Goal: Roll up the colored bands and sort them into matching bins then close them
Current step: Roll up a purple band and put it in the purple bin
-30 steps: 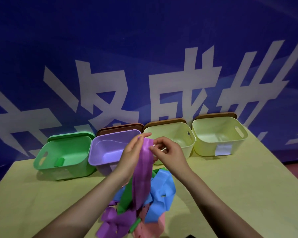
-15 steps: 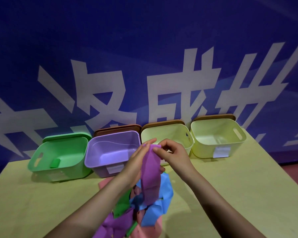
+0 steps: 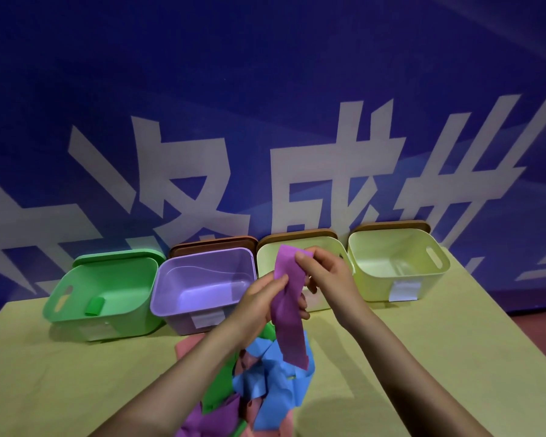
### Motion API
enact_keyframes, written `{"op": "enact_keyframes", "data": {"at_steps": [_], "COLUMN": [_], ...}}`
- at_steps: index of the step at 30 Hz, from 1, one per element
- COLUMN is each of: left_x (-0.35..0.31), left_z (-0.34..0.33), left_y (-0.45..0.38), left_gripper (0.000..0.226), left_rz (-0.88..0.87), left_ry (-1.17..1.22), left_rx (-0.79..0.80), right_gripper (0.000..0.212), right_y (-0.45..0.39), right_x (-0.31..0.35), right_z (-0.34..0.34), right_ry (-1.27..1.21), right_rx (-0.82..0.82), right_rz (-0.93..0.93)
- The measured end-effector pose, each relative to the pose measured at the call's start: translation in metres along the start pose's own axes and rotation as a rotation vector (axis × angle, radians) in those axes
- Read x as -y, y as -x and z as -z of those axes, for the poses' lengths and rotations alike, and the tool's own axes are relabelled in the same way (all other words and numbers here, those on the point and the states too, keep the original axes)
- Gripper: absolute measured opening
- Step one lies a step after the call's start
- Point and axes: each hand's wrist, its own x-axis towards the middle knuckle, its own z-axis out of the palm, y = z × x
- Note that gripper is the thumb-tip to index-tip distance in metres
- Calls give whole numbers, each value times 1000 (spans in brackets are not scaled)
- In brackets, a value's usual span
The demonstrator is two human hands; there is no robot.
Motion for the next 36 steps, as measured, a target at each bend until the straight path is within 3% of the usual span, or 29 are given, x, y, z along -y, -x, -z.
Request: {"op": "enact_keyframes", "data": {"at_steps": [13, 18, 24, 36], "left_x": [16, 14, 15, 5], "left_z": [1, 2, -1, -4], "left_y": [12, 16, 21, 22], "left_gripper": [14, 17, 26, 23], "left_rz": [65, 40, -4, -211], "left_ry": [-162, -122, -30, -200], "left_rx": [45, -38, -111, -272], "right_gripper": [17, 11, 22, 12], "right_y": [2, 3, 2, 6], "right_x": [-8, -6, -3, -3], "right_z": [6, 2, -3, -8], "right_ry": [68, 107, 127, 70], "right_rx": [-35, -11, 39, 126], "right_rz": [68, 102, 155, 167]}}
